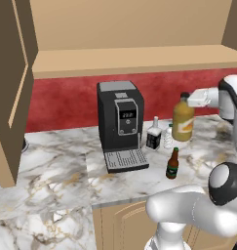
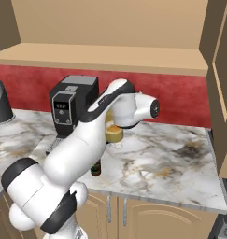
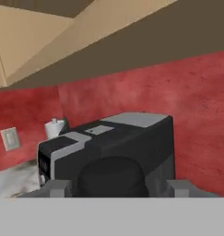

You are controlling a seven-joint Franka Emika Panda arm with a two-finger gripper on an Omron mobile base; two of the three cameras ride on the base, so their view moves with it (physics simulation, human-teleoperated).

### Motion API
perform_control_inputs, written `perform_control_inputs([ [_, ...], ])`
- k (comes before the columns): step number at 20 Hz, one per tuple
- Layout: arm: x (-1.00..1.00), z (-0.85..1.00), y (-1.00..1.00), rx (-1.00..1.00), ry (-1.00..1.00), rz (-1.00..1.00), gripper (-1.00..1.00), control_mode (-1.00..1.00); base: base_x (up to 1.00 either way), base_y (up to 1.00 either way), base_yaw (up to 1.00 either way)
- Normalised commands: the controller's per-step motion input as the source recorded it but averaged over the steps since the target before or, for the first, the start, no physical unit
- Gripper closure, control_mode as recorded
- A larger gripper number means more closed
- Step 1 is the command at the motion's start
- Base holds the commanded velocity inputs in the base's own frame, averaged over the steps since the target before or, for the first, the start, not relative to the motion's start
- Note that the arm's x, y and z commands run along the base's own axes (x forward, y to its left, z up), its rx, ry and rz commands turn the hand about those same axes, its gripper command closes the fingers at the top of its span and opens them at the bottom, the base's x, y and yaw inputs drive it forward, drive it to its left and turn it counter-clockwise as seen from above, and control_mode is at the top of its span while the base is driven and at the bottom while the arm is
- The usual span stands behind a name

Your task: Sort all alcoholic drinks to one cabinet, and non-alcoholic drinks to the other.

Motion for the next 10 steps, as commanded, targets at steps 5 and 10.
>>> perform_control_inputs([
  [5, -0.34, 0.90, -0.08, 0.01, 0.20, -0.06, 1.00, -1.00, 0.00, 0.00, 0.00],
  [10, -0.71, 0.60, -0.09, 0.09, 0.26, -0.06, 1.00, -1.00, 0.00, 0.00, 0.00],
])
